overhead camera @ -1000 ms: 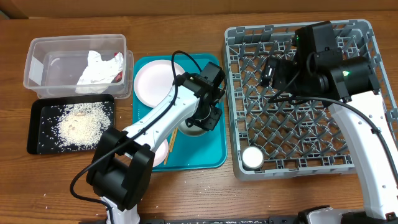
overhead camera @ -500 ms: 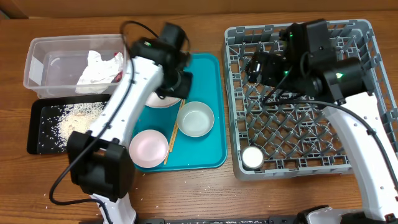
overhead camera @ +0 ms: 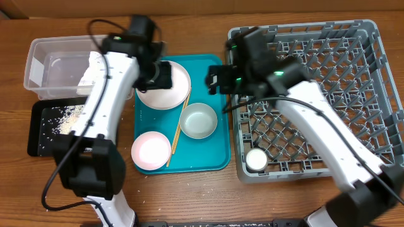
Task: Sort waste into correct bins and load items into the dishwasher
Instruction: 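Move left arm aside and reach right gripper to the grey bowl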
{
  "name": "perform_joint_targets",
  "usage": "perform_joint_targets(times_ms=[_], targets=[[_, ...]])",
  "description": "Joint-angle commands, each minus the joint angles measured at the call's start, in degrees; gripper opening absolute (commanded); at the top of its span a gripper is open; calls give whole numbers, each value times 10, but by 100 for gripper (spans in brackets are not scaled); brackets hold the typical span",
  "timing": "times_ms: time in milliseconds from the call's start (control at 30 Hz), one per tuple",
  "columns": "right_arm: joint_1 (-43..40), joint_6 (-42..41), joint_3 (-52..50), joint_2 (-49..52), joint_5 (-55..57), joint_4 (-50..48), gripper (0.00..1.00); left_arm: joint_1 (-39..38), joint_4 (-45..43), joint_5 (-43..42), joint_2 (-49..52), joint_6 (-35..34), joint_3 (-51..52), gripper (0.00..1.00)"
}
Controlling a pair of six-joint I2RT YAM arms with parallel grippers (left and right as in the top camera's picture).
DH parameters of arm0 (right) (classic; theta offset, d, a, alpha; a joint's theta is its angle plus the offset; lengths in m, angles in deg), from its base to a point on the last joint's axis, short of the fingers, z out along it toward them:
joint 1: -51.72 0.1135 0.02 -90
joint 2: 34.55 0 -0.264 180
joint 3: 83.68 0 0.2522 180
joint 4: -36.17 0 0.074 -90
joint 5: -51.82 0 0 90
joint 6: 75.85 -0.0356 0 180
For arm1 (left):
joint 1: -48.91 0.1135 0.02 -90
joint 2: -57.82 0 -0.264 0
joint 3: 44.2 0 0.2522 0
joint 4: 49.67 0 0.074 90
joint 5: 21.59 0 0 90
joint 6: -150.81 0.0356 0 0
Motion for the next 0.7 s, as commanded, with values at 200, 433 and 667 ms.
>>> perform_joint_targets(times_ms=[200,433,667], targets=[[42,85,11,144,58,-4,75,111,0,-37,1,-14,-11,57],[42,147,11,207,59,-3,63,123,-2,-32,1,-14,-11,66],[42,153,10,223,59,-3,39,123,-2,-33,1,-14,-11,78]])
